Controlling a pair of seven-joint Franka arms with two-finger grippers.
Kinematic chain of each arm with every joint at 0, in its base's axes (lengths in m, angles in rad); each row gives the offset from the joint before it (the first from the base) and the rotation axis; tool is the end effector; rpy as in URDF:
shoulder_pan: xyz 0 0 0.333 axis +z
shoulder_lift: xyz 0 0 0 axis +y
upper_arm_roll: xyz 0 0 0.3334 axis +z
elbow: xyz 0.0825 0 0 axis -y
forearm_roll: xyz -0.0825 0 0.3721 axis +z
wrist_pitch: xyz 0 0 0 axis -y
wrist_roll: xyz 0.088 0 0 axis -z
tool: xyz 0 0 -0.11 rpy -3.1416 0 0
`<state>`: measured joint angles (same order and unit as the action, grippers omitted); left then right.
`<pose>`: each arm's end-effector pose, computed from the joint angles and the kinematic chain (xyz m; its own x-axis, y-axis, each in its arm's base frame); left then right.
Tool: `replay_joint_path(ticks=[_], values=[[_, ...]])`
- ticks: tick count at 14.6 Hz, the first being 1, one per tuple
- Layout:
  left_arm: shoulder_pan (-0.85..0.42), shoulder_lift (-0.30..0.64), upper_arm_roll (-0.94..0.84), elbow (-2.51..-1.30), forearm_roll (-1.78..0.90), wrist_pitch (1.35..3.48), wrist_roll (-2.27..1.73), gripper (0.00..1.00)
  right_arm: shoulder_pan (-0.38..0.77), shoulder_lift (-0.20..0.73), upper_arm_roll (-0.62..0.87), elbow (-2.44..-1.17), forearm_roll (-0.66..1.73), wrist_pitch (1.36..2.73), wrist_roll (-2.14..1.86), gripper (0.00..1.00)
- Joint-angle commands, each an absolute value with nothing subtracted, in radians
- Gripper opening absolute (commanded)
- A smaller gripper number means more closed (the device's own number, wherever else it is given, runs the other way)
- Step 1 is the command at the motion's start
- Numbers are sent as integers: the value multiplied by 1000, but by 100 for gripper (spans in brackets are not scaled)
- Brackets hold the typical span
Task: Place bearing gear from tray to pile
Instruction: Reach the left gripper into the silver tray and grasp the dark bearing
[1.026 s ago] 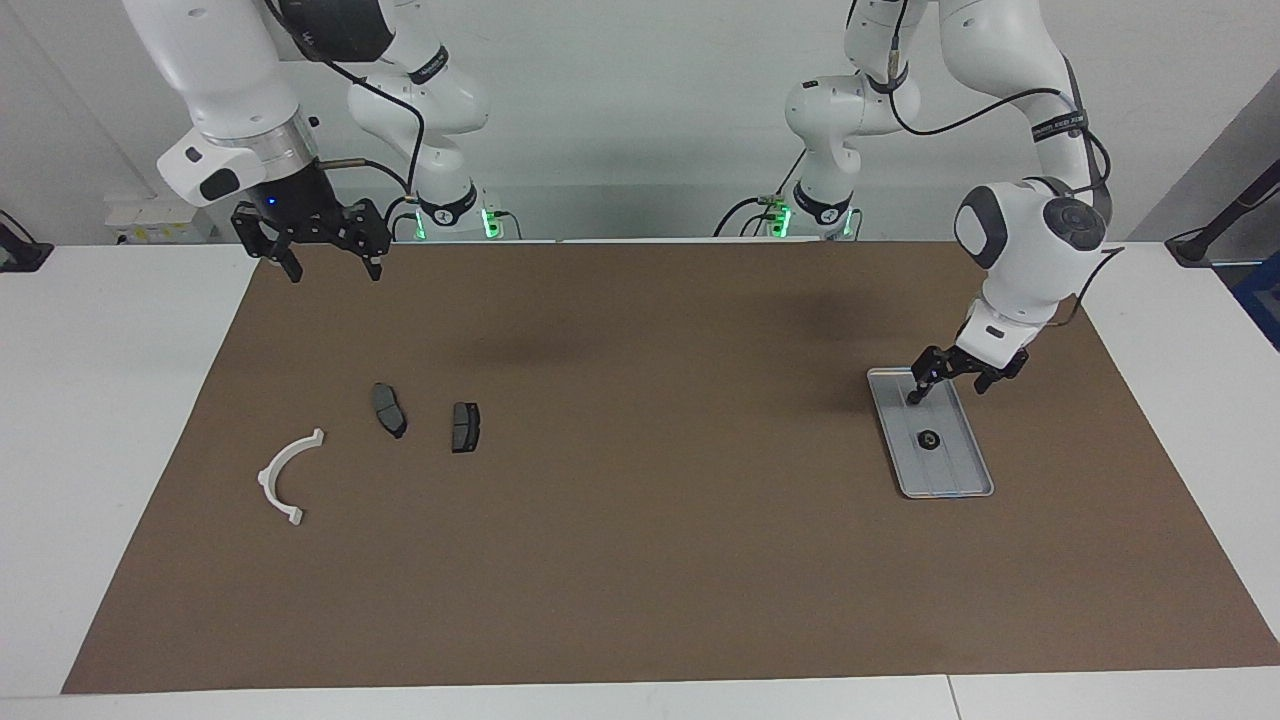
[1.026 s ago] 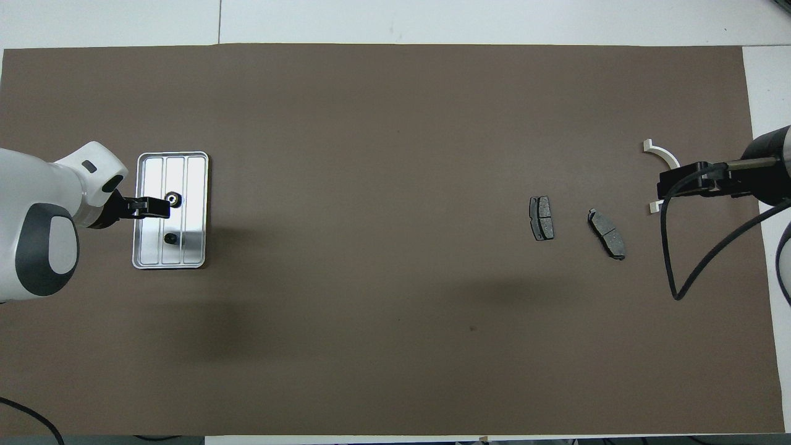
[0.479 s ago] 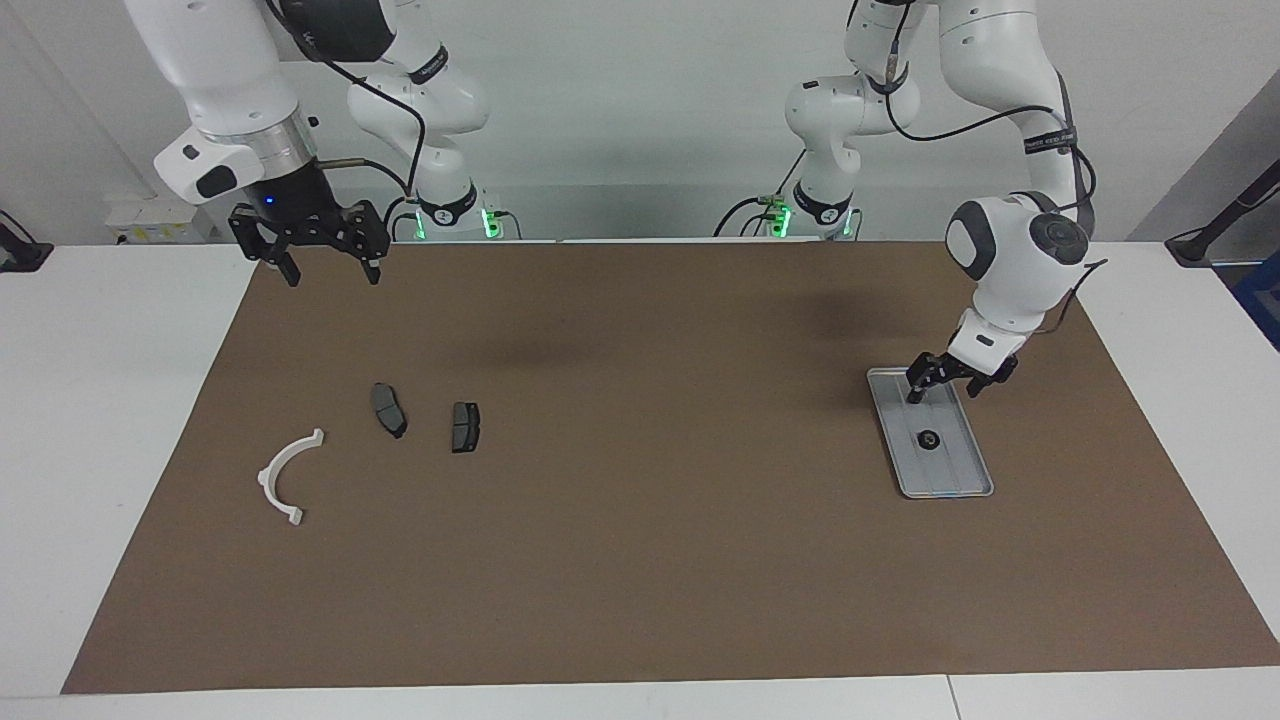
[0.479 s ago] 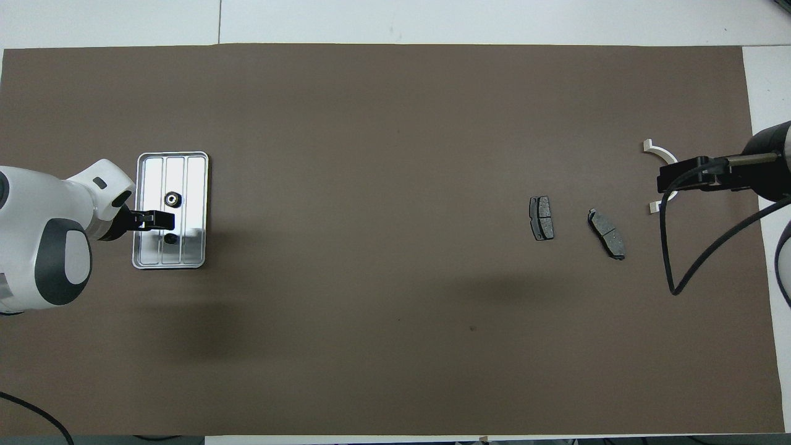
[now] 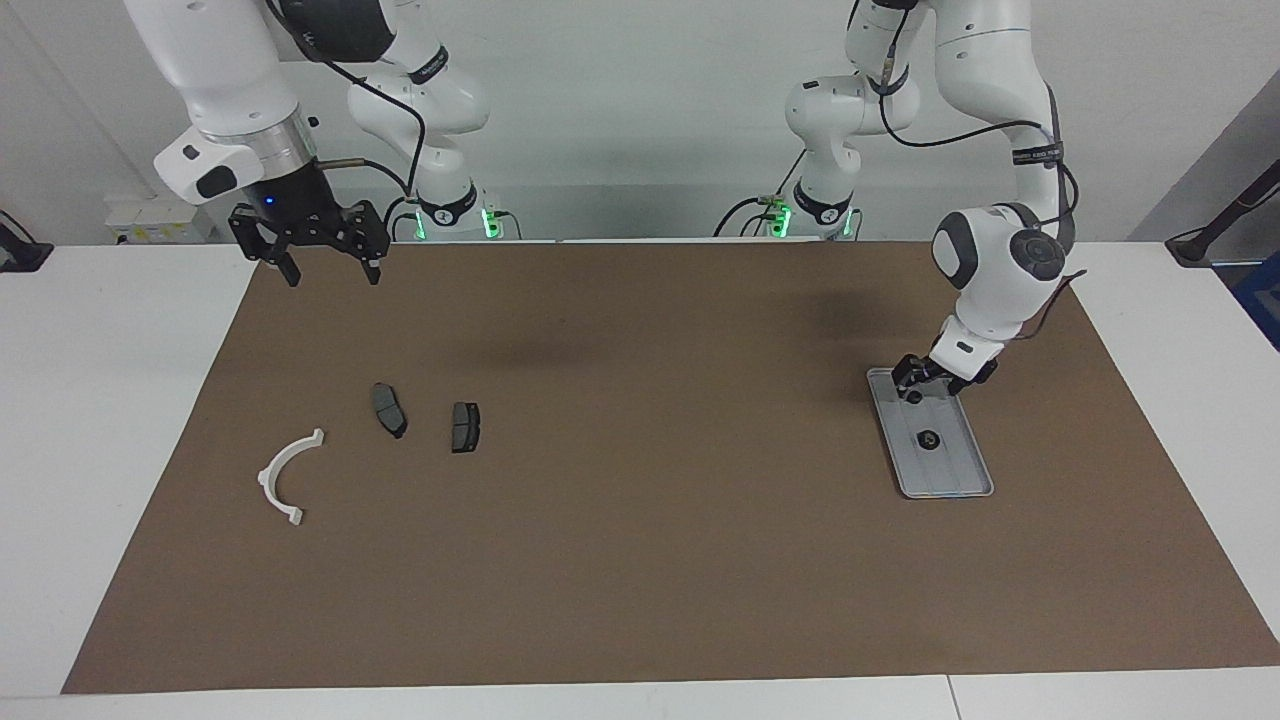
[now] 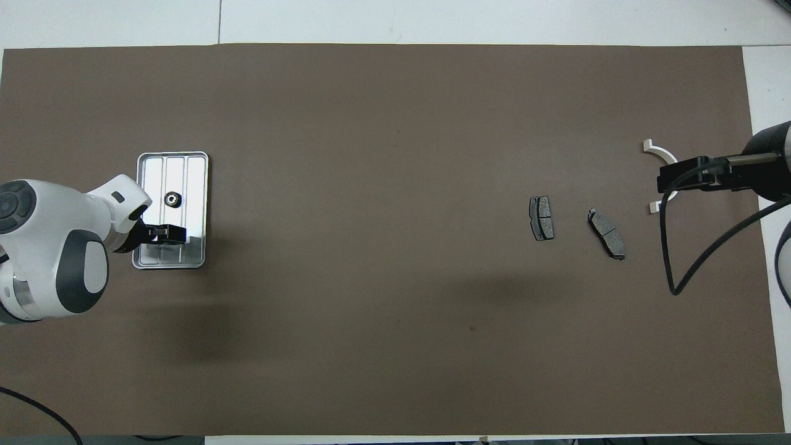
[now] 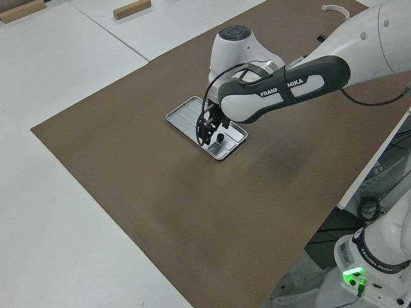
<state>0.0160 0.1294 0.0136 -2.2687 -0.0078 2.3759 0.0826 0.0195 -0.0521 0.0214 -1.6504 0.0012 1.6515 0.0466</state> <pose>0.5227 0.0153 0.3230 0.9986 -0.0474 -0.0218 -0.0473 -0.9989 0.0054 0.5325 0.0222 0.6373 0.9986 -0.0058 0.0531 -0.0057 -1.0000 -0.0026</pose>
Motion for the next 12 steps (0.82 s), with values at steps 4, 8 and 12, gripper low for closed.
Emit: replay_joint_path(ticks=[4, 8, 12], values=[[-18, 120, 17, -2303, -14, 2421, 38, 60, 11, -69, 25, -1677, 20, 1667, 43, 100], [-17, 124, 17, -2286, -17, 2418, 20, 0, 11, -71, 23, -1678, 20, 1666, 44, 100], [-35, 138, 11, -2049, -25, 2171, -26, 0, 11, -71, 23, -1680, 20, 1660, 43, 100]])
